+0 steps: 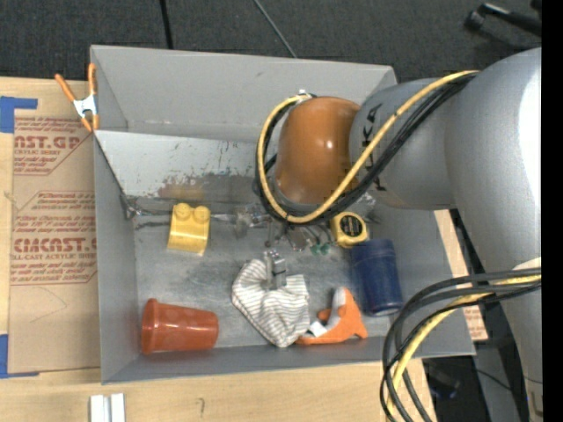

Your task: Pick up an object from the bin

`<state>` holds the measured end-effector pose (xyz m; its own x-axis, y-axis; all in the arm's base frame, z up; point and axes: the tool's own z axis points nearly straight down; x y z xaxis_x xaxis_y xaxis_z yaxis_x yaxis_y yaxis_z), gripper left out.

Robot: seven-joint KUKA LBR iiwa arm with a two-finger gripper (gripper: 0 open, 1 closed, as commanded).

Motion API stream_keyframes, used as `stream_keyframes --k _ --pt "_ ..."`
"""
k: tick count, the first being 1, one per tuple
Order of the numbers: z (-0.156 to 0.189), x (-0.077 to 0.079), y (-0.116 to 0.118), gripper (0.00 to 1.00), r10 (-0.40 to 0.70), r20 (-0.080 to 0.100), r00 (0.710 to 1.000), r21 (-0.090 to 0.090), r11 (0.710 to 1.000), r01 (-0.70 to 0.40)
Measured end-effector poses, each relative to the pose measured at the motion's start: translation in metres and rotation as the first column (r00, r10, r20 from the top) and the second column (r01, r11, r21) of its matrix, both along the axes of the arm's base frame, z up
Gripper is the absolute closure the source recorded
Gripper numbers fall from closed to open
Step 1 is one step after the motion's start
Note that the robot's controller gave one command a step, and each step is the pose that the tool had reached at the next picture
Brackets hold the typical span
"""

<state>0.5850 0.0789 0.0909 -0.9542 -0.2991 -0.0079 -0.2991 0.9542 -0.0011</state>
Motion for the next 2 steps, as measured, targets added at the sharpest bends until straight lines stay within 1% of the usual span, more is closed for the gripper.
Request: stream_keyframes --k 1,2 --pt "0.007 -0.01 -0.005 0.0 0.104 -0.009 0.995 -0.001 0.995 -0.104" --pt "0.011 -0.016 0.008 0.0 0.058 -0.005 0.998 0.001 0.998 -0.058"
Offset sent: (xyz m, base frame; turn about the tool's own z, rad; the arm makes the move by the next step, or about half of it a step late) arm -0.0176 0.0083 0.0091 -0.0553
